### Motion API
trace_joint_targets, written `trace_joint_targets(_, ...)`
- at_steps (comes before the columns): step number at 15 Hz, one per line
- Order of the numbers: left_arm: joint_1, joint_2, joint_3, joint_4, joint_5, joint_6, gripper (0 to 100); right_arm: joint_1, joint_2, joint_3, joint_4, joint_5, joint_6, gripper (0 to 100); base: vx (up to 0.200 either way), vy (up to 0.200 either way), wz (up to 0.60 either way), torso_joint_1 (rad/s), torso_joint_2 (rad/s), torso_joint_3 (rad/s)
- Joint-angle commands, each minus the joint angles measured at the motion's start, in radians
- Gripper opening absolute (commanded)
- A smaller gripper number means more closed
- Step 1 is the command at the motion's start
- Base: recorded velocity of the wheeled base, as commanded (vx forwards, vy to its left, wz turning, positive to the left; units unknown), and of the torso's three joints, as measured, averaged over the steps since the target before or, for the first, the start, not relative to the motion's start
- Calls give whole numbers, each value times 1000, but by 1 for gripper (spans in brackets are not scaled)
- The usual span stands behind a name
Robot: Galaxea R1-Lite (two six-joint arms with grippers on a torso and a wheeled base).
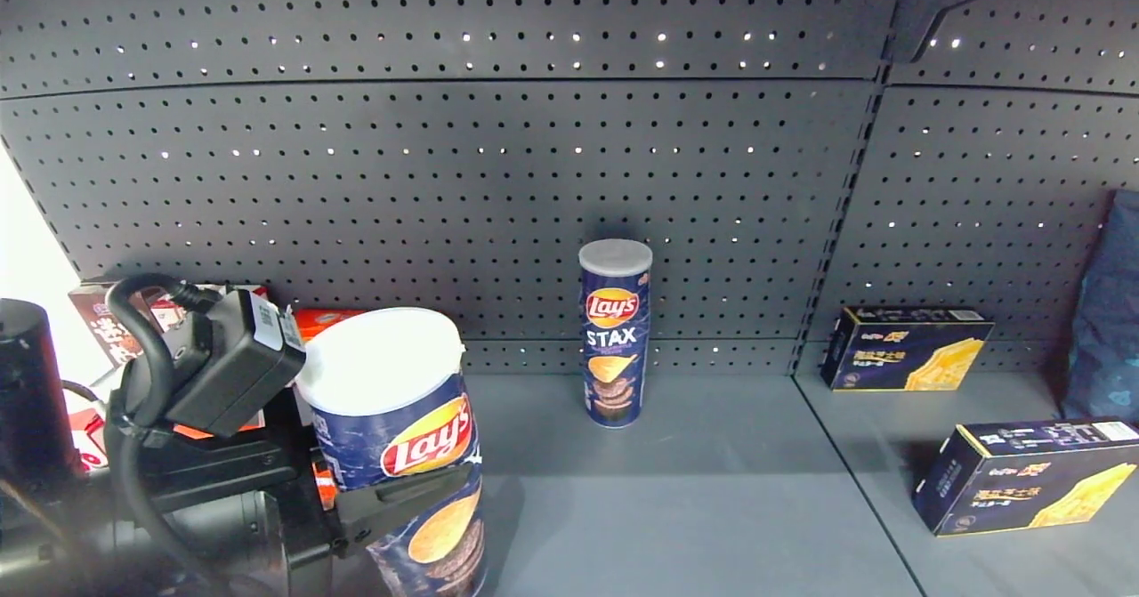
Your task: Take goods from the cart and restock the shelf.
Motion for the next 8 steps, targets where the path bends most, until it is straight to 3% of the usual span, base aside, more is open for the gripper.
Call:
trace_joint_targets(1, 0, 7, 2, 0, 0, 0, 0, 86, 198, -85, 3, 16, -1, 100, 0, 0, 0, 0, 0, 0)
trace_joint_targets(5, -2, 4, 32, 0, -1, 1, 0, 247, 383, -94, -92, 10, -4, 100, 0, 0, 0, 0, 0, 0)
trace_joint_targets(8, -10, 10, 36, -2, -3, 1, 0, 256, 525, -133, -210, 21, -6, 100, 0, 0, 0, 0, 0, 0)
